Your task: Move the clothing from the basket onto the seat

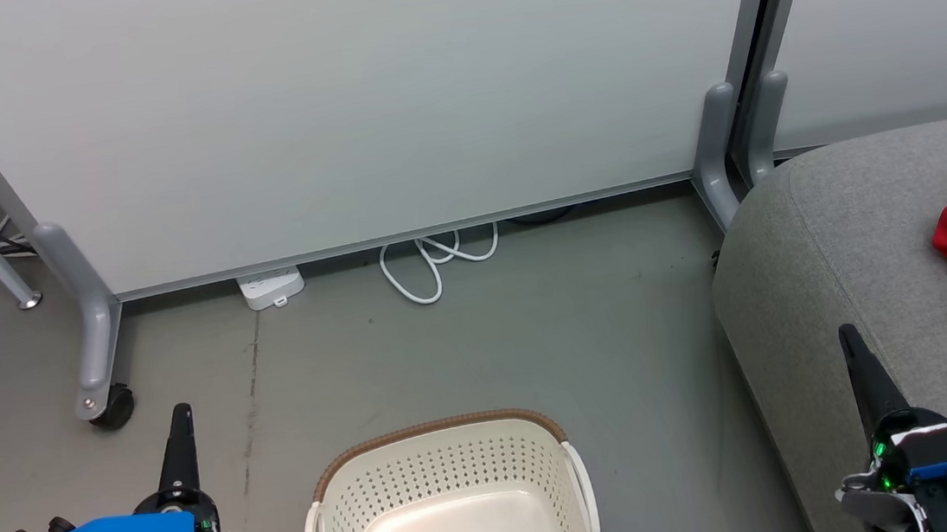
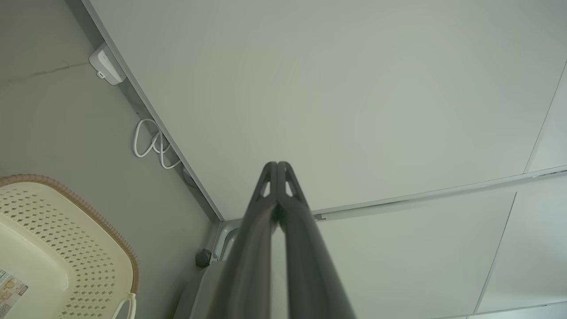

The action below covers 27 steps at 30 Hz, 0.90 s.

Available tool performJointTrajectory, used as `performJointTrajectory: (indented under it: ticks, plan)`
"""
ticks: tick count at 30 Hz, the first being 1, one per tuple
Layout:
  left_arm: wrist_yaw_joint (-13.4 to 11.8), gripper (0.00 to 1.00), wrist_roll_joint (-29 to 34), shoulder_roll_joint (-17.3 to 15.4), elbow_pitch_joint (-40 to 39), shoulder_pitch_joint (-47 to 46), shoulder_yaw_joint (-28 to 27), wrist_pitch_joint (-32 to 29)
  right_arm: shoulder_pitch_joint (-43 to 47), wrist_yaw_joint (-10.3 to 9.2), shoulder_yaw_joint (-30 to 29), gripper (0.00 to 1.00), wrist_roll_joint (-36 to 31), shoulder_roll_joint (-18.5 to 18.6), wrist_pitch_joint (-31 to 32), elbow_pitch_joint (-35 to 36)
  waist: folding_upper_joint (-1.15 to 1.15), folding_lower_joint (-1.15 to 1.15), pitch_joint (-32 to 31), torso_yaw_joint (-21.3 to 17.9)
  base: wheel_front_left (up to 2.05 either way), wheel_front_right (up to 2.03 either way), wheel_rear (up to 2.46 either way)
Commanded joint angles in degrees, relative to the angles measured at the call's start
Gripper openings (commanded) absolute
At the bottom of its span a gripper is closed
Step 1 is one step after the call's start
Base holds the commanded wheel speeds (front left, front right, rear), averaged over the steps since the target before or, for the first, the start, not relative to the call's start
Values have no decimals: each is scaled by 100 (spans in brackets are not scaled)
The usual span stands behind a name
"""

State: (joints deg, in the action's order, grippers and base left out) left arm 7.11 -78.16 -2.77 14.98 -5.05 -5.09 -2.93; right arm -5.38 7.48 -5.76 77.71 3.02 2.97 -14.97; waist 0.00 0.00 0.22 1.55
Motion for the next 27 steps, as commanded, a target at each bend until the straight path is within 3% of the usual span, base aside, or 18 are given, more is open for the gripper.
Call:
performJointTrajectory:
  ticks: [1, 27]
  plan:
    - [50, 0, -122, -16, -52, -117, -48, -38, -94, 3, -16, 0, 139, -5, 33, 62, 0, 0, 0, -7, 0, 0, 0]
    - [59, 0, -1218, -17, -99, -143, -135, -324, -113, 3, -77, 0, 1265, -17, 325, 97, 0, 0, -3, -126, 0, 0, 0]
